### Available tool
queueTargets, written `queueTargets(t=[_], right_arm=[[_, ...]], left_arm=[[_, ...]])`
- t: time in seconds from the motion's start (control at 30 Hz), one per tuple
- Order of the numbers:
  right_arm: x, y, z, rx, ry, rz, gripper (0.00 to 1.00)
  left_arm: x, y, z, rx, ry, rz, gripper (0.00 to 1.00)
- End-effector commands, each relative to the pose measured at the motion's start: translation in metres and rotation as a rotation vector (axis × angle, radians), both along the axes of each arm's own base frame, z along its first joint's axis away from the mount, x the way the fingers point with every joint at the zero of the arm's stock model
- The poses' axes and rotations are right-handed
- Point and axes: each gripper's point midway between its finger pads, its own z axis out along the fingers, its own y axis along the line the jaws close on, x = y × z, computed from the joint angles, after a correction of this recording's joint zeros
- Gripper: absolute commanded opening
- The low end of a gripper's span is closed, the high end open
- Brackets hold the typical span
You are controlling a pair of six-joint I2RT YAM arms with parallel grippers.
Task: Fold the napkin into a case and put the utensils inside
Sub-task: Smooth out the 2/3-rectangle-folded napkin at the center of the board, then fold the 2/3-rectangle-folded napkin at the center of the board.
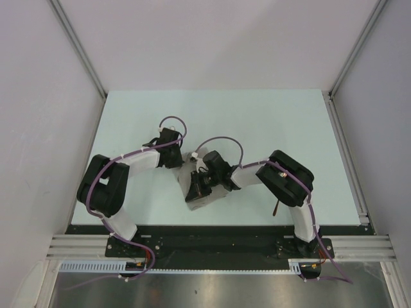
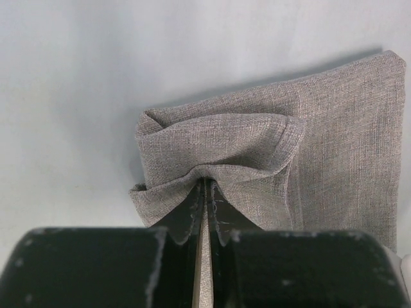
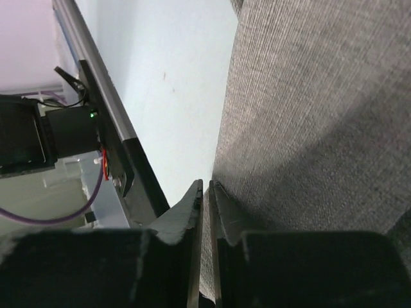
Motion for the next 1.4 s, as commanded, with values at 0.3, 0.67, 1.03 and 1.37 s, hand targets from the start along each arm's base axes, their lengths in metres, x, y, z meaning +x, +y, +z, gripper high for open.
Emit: queueTargets(t=[0.3,0.67,1.03,1.37], right_arm=[[-0.006,-0.022,0.067,0.051,-0.113,0.025,0.18],[-0.030,-0.021,0.009,-0.002,-0.004,0.065,0.16],[0.011,-0.047,0.072,-0.007,-0.149,-0.043,0.40],[0.066,-0.141,0.068,-0.138,-0.177,-0.251,0.58]], left_arm=[[0.006,0.007,0.017,0.010,-0.047,0.005,0.08],[0.000,0.006,0.001,0.002,-0.011,0.006,0.08],[0.003,0.005,0.052,0.018,-0.121,-0.005,0.17],[-0.018,-0.009,0.084,-0.095,-0.161,-0.069,0.27]])
